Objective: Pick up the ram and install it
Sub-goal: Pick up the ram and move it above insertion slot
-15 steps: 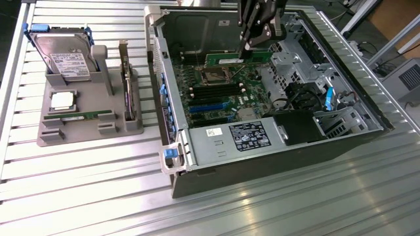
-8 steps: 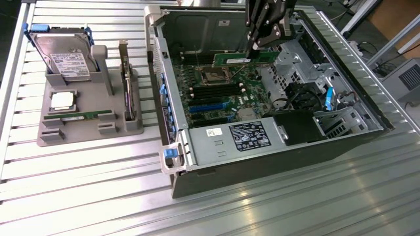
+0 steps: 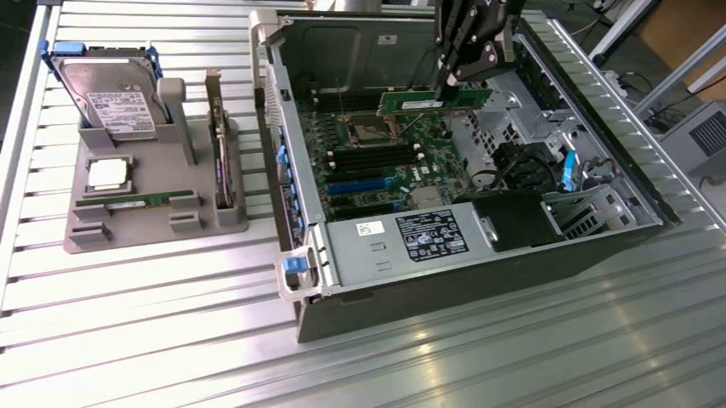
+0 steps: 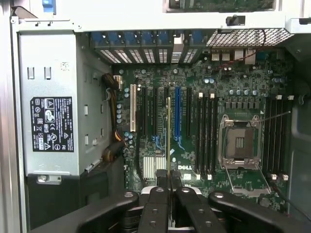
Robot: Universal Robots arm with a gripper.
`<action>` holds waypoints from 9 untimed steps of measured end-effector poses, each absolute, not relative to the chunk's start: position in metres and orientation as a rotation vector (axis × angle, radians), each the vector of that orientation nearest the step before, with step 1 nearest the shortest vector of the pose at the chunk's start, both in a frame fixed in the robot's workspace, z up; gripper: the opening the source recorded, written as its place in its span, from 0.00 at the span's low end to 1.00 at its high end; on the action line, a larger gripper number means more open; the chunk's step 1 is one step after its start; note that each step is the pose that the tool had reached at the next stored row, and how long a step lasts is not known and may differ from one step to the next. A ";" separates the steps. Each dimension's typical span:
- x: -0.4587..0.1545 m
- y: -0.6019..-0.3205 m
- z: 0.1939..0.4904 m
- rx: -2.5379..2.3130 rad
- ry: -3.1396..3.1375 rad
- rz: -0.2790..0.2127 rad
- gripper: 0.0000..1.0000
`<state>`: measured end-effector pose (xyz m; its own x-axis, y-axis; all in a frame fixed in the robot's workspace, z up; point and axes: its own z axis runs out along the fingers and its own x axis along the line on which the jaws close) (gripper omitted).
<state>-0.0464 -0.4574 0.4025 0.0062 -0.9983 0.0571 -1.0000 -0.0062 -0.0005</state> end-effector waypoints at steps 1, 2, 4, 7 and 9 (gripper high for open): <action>-0.045 -0.457 0.403 2.199 -2.186 0.063 0.12; -0.044 -0.457 0.403 2.200 -2.186 0.063 0.12; -0.040 -0.457 0.403 2.200 -2.186 0.063 0.12; -0.033 -0.457 0.403 2.200 -2.186 0.063 0.12; -0.030 -0.457 0.403 2.200 -2.186 0.063 0.12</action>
<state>-0.0296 -0.4574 0.4025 0.0062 -0.9983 0.0571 -1.0000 -0.0062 -0.0006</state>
